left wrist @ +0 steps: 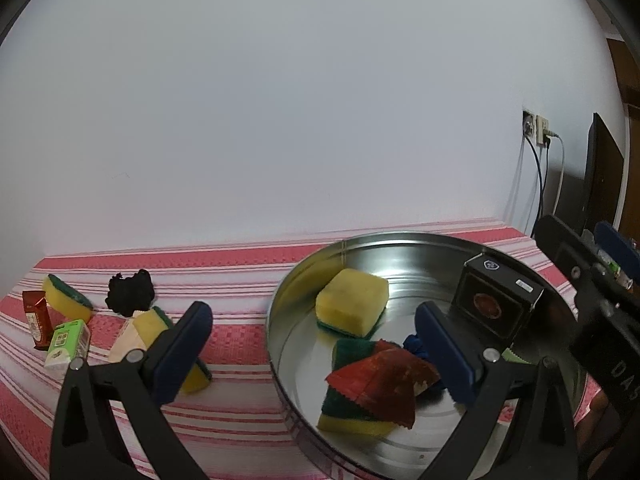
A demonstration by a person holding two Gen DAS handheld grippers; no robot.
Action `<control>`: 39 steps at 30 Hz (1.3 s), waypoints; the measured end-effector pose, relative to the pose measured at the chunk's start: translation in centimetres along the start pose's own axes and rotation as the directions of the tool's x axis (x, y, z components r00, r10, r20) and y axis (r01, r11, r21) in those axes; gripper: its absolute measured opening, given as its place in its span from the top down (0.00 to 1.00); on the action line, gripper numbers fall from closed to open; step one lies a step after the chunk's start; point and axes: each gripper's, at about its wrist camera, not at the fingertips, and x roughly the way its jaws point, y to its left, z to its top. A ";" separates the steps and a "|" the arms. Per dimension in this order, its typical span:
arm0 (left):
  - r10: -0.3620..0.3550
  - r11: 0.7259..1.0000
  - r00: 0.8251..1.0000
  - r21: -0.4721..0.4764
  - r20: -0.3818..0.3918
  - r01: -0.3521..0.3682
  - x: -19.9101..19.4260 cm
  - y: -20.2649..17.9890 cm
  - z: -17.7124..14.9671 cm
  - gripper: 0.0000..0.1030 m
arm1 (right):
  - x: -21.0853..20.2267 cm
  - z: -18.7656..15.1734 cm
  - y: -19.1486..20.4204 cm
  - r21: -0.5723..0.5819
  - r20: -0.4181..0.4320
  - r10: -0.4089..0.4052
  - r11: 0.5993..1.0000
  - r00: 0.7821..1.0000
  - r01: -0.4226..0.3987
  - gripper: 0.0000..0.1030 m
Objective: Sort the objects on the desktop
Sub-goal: 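Move both tools away from the basin back toward the remaining table items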
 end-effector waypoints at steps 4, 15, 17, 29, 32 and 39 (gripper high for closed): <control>-0.008 1.000 1.000 -0.030 0.022 0.009 -0.5 0.6 0.0 0.01 | -0.2 0.0 0.0 0.019 -0.002 0.002 1.000 1.000 -0.002 0.11; 0.074 0.996 0.997 -0.057 0.006 -0.073 -2.0 5.0 -0.6 0.01 | -1.7 -0.2 3.0 -0.003 0.007 0.069 0.998 0.998 -0.069 0.11; 0.089 0.994 0.996 -0.057 0.004 -0.089 -2.2 5.9 -0.7 0.01 | -1.8 -0.2 3.6 0.014 0.005 0.102 0.995 0.995 -0.102 0.11; 0.180 0.976 0.983 -0.121 -0.024 -0.181 -3.0 12.9 -1.3 0.01 | -2.8 -0.6 10.2 -0.035 -0.027 0.236 0.971 0.971 -0.237 0.11; 0.202 0.970 0.979 -0.133 -0.031 -0.205 -3.0 14.4 -1.4 0.01 | -3.1 -0.7 12.1 -0.057 -0.037 0.271 0.960 0.962 -0.273 0.11; 0.253 0.948 0.963 -0.178 -0.089 -0.266 -2.5 18.6 -1.7 0.01 | -2.9 -1.1 15.9 -0.089 -0.089 0.351 0.929 0.932 -0.359 0.11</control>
